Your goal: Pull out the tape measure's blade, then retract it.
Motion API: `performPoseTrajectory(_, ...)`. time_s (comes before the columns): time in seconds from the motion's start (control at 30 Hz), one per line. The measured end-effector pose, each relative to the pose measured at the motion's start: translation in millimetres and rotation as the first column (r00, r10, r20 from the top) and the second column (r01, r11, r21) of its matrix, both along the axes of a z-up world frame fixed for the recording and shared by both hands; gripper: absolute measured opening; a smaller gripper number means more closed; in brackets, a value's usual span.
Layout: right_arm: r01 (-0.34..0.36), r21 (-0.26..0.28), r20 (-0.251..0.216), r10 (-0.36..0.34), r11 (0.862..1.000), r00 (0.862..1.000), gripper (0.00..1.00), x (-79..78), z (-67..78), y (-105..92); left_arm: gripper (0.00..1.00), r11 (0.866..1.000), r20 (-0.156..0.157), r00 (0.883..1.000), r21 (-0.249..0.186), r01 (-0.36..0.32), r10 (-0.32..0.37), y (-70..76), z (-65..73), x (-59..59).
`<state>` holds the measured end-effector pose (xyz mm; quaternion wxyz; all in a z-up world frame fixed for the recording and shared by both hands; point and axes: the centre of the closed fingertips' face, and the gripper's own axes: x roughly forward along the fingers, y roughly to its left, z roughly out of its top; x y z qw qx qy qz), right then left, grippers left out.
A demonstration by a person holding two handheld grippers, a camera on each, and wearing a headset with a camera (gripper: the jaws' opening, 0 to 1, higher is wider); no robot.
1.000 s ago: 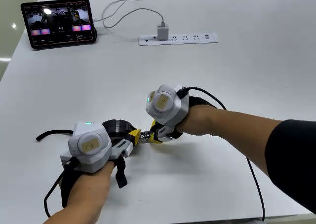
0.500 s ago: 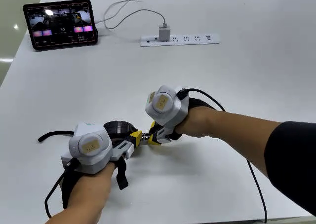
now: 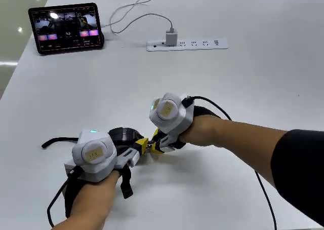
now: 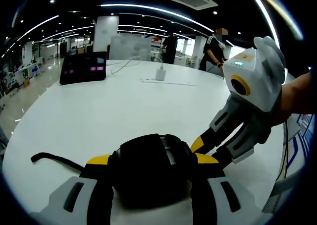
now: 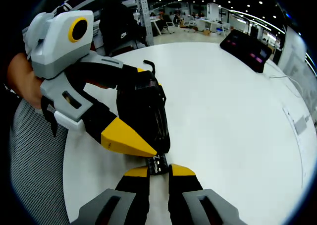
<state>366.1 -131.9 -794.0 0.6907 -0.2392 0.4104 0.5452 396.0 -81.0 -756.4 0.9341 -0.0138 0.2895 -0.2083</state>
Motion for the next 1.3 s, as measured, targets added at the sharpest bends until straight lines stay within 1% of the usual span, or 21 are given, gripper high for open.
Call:
performPoseTrajectory(0.13,-0.019,-0.003,0.014,0.019,1.0,1.0,0.1,-0.3,0.9,3.4,0.59,1.0,0.002,1.0,-0.002,0.001,-0.001,0.0,0.0,0.1)
performPoseTrajectory(0.33,-0.023,0.007,0.015,0.023,1.0,1.0,0.1,1.2,1.7,10.2,0.59,1.0,-0.004,1.0,-0.005,0.0,0.0,0.2,0.4,-0.1)
performPoseTrajectory(0.4,-0.022,0.004,0.014,0.022,1.0,1.0,0.1,0.2,3.7,10.1,0.59,1.0,-0.004,1.0,-0.004,0.001,-0.001,0.0,0.3,-0.3)
performPoseTrajectory(0.6,-0.032,0.011,0.027,0.032,0.999,0.999,0.1,-0.7,2.5,9.5,0.6,1.0,0.006,1.0,-0.003,-0.006,0.006,-0.3,0.5,0.1)
performPoseTrajectory(0.73,-0.063,0.008,0.049,0.063,0.998,0.997,0.11,-1.7,2.3,10.4,0.61,1.0,-0.002,1.0,-0.003,-0.004,0.004,-0.6,0.1,0.5)
performPoseTrajectory(0.83,-0.059,0.006,0.053,0.059,0.998,0.997,0.11,-1.4,1.9,10.9,0.61,1.0,-0.004,1.0,-0.002,-0.01,0.01,-0.6,-0.3,0.6)
performPoseTrajectory(0.97,-0.059,0.006,0.06,0.058,0.998,0.997,0.11,-0.7,0.9,11.0,0.61,1.0,0.004,1.0,-0.009,-0.012,0.012,-0.5,0.0,0.4)
performPoseTrajectory(1.07,-0.06,0.004,0.064,0.06,0.998,0.996,0.11,-0.8,0.5,11.4,0.62,1.0,0.0,1.0,-0.013,-0.008,0.008,-0.4,-0.2,1.2)
performPoseTrajectory(1.1,-0.066,0.001,0.076,0.066,0.998,0.995,0.11,-0.8,-0.5,11.7,0.62,1.0,-0.005,1.0,-0.027,-0.01,0.01,0.3,0.5,1.5)
performPoseTrajectory(1.13,-0.071,-0.001,0.086,0.07,0.998,0.994,0.11,-1.0,-0.6,11.8,0.62,1.0,-0.002,1.0,-0.022,-0.007,0.007,0.2,0.5,1.5)
performPoseTrajectory(1.17,-0.073,-0.001,0.093,0.073,0.997,0.993,0.11,-1.5,-0.5,11.5,0.62,1.0,0.006,1.0,-0.015,0.0,0.0,-0.2,1.0,2.1)
performPoseTrajectory(1.2,-0.077,0.003,0.097,0.076,0.997,0.992,0.12,-0.8,0.0,11.9,0.62,1.0,0.005,1.0,-0.017,0.001,-0.001,-0.8,1.1,2.0)
performPoseTrajectory(1.27,-0.074,0.002,0.093,0.074,0.997,0.993,0.12,-0.7,-0.1,11.8,0.62,1.0,0.009,1.0,-0.008,0.014,-0.014,-1.7,1.9,2.5)
performPoseTrajectory(1.3,-0.075,-0.001,0.092,0.075,0.997,0.993,0.12,-0.4,-0.5,11.6,0.62,1.0,0.006,1.0,-0.011,0.014,-0.014,-1.1,2.0,3.2)
